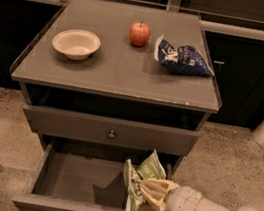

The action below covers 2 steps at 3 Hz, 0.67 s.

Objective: Place green jalapeno chip bag into middle drawer

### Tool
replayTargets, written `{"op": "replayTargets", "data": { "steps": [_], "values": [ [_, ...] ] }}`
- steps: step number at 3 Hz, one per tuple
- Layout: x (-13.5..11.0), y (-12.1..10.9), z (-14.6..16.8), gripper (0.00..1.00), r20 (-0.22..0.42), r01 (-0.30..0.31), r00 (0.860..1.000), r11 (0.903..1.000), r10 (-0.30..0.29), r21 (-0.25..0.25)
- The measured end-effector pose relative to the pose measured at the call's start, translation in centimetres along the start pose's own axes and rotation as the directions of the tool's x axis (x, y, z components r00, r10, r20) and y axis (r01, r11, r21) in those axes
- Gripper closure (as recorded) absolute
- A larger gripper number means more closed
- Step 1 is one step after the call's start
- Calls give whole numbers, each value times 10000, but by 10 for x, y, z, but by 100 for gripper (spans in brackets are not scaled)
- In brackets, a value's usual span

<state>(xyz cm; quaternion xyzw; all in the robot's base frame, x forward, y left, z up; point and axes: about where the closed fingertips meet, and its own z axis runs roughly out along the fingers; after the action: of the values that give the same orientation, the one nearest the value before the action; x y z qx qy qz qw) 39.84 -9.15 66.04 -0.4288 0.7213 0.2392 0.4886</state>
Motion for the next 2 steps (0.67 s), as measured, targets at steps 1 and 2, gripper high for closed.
{"op": "replayTargets", "data": {
  "steps": [1, 2],
  "values": [
    [55, 3, 14, 100, -13, -944, 9955, 9953, 945, 217],
    [91, 0, 24, 100, 2, -1505, 9886, 9877, 1507, 416]
  ]
}}
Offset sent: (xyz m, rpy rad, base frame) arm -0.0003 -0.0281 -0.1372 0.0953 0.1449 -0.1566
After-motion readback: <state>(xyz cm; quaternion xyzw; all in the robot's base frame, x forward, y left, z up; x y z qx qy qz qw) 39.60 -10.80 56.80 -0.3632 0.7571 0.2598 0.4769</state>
